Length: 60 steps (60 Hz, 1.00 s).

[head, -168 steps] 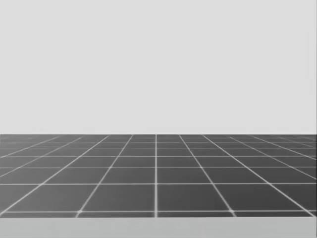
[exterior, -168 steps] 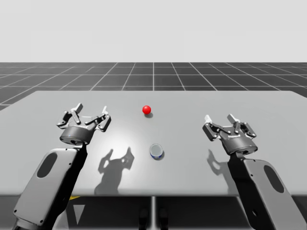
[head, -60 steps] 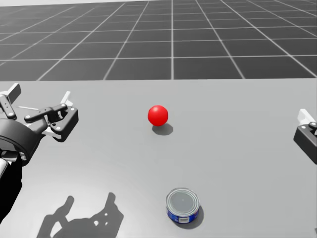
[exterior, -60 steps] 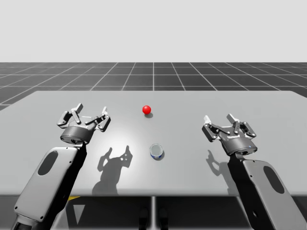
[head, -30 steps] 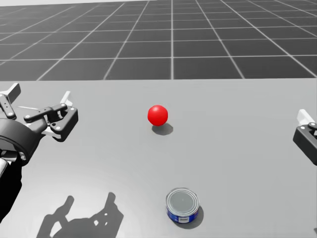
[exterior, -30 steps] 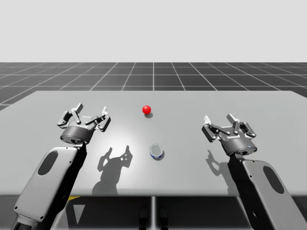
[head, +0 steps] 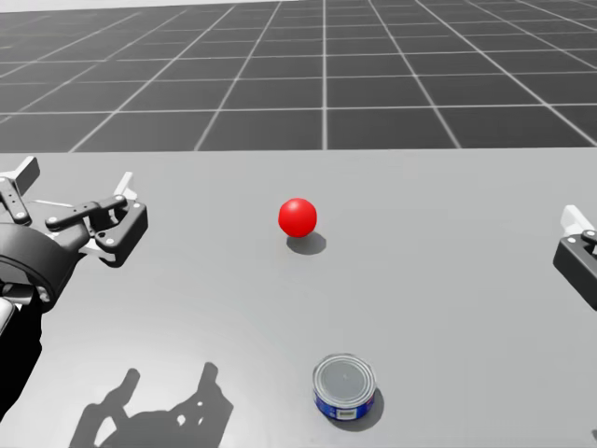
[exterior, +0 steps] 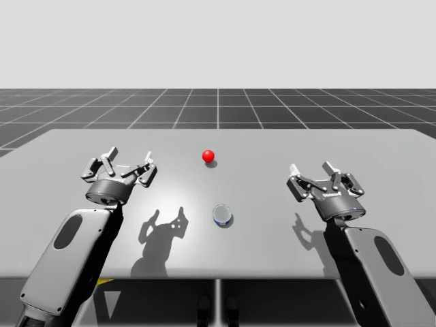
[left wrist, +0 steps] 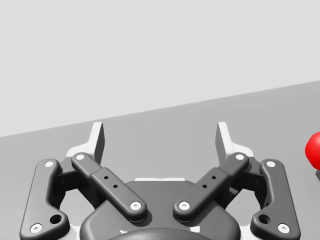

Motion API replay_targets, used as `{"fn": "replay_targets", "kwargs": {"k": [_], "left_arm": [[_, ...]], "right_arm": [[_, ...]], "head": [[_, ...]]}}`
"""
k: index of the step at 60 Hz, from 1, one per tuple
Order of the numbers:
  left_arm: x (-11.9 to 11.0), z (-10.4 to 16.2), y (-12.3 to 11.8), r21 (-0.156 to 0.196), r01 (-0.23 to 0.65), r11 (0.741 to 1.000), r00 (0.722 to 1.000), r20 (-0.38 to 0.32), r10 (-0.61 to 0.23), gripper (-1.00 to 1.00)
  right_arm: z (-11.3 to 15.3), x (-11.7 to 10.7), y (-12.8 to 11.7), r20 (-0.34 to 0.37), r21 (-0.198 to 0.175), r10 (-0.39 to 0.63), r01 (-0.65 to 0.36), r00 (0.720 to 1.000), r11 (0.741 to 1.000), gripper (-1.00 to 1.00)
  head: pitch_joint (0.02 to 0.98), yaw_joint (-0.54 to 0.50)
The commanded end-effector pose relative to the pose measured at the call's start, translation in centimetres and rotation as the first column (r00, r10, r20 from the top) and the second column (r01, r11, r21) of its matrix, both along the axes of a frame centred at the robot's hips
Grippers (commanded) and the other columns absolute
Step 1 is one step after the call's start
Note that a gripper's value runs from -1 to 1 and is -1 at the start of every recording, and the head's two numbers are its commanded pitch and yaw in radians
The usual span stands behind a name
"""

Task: Watch the red light. When it turns green, pick up the object.

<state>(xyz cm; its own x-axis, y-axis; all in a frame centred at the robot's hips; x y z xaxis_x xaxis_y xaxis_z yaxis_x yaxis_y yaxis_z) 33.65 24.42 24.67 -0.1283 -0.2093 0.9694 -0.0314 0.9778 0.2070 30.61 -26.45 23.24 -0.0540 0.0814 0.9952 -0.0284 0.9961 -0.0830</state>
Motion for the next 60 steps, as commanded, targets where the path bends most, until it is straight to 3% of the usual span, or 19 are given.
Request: {"fn": "replay_targets", "kwargs": {"k": [1, 60], "left_arm": [[0.02, 0.0, 0.0, 0.0, 0.0, 1.0, 1.0, 0.0, 0.0, -1.0], [-0.04, -0.07, -0.14, 0.017, 0.004, 1.0, 1.0, -0.009, -0.004, -1.0]], "right_arm": [[0.01, 0.0, -0.02, 0.0, 0.0, 0.0, 0.0, 1.0, 1.0, -1.0], [-0.05, -0.06, 0.07, 0.003, -0.015, 0.001, -0.001, 1.0, 1.0, -1.0]], "head": [[0.607, 0.06], [0.629, 0.05]]}}
